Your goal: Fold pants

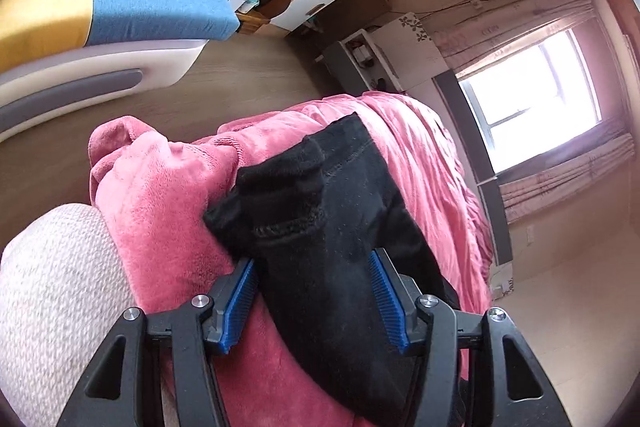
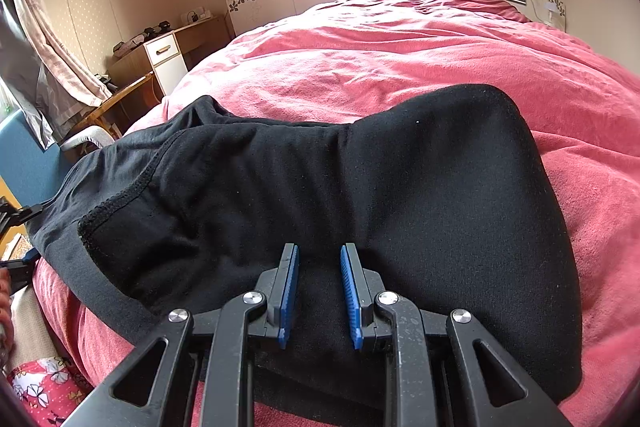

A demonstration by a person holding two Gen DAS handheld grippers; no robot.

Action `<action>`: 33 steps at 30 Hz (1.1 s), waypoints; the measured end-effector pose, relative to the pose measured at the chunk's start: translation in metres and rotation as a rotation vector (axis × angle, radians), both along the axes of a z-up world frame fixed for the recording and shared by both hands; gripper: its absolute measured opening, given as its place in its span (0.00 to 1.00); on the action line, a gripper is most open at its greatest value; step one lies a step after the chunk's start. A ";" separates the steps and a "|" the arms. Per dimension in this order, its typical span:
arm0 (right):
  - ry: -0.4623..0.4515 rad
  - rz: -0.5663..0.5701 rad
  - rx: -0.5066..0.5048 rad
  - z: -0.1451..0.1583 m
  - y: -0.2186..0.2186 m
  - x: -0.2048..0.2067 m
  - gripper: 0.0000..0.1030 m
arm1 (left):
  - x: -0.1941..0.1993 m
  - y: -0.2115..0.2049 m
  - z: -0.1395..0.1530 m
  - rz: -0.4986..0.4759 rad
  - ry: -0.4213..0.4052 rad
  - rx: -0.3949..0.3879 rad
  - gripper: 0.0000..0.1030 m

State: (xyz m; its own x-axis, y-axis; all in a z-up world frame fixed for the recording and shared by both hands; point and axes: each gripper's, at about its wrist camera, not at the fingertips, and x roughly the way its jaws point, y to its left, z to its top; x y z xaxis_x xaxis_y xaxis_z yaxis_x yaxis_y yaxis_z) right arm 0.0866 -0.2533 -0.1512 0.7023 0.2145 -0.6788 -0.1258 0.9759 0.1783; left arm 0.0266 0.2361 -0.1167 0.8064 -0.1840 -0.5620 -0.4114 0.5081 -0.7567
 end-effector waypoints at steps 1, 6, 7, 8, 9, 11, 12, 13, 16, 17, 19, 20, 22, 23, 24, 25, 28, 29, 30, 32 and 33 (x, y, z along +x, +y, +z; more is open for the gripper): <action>0.000 0.000 0.000 0.000 0.000 0.000 0.22 | 0.003 -0.001 0.001 0.004 0.007 0.010 0.53; 0.000 0.000 0.001 0.000 0.000 0.000 0.22 | 0.006 0.006 0.005 0.029 -0.006 -0.014 0.17; 0.001 0.000 0.001 0.000 0.000 0.000 0.22 | 0.005 0.006 0.009 0.016 -0.024 -0.022 0.14; 0.000 0.000 0.002 0.000 0.000 0.000 0.22 | 0.004 0.004 0.015 0.005 -0.038 -0.018 0.14; 0.000 0.000 0.003 0.000 0.000 0.000 0.22 | 0.002 0.002 0.022 -0.008 -0.068 -0.017 0.14; 0.001 0.000 0.004 0.000 -0.001 -0.001 0.22 | 0.002 -0.001 0.031 -0.026 -0.101 0.002 0.14; 0.001 0.000 0.005 0.000 -0.001 -0.001 0.22 | 0.003 -0.001 0.032 -0.022 -0.096 0.015 0.14; 0.001 0.000 0.005 0.000 -0.001 -0.001 0.22 | 0.004 0.000 0.030 -0.012 -0.090 0.020 0.18; 0.000 0.001 0.005 0.000 -0.001 -0.001 0.22 | 0.007 -0.001 0.021 0.016 -0.062 0.059 0.40; -0.001 0.001 0.006 0.000 -0.001 -0.001 0.22 | 0.008 -0.002 0.017 0.018 -0.046 0.075 0.43; -0.016 0.001 0.003 0.005 -0.001 -0.004 0.22 | 0.011 -0.003 0.011 0.009 -0.016 0.087 0.41; -0.041 0.006 0.013 0.010 -0.001 -0.007 0.23 | 0.012 -0.001 0.008 0.007 -0.001 0.080 0.40; -0.085 0.041 0.049 0.020 0.002 -0.011 0.23 | 0.011 0.002 0.003 0.013 0.011 0.059 0.20; -0.098 0.069 0.074 0.025 0.007 -0.013 0.23 | 0.012 0.003 0.002 0.006 0.014 0.052 0.19; -0.106 0.098 0.092 0.027 0.011 -0.014 0.23 | 0.011 0.003 0.003 0.000 0.015 0.056 0.17; -0.109 0.132 0.099 0.029 0.017 -0.014 0.23 | 0.010 0.002 0.005 -0.007 0.016 0.067 0.16; -0.086 0.236 0.078 0.027 0.041 -0.015 0.23 | 0.008 -0.001 0.020 -0.026 -0.017 0.089 0.13; -0.061 0.259 0.061 0.023 0.048 -0.014 0.23 | 0.007 -0.002 0.025 -0.028 -0.034 0.089 0.13; -0.028 0.264 0.038 0.017 0.053 -0.011 0.23 | 0.006 -0.004 0.033 -0.031 -0.057 0.090 0.12; 0.024 0.256 0.068 0.008 0.053 -0.006 0.23 | 0.005 -0.010 0.049 -0.046 -0.097 0.111 0.12; 0.030 0.248 0.098 0.007 0.049 -0.005 0.23 | 0.005 -0.014 0.057 -0.059 -0.115 0.133 0.12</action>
State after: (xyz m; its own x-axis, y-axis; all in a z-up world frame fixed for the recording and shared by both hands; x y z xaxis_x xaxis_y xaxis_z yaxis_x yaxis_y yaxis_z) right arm 0.0821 -0.2047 -0.1438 0.6001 0.4427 -0.6663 -0.3517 0.8941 0.2773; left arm 0.0316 0.2224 -0.0597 0.8566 -0.1628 -0.4896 -0.2929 0.6276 -0.7213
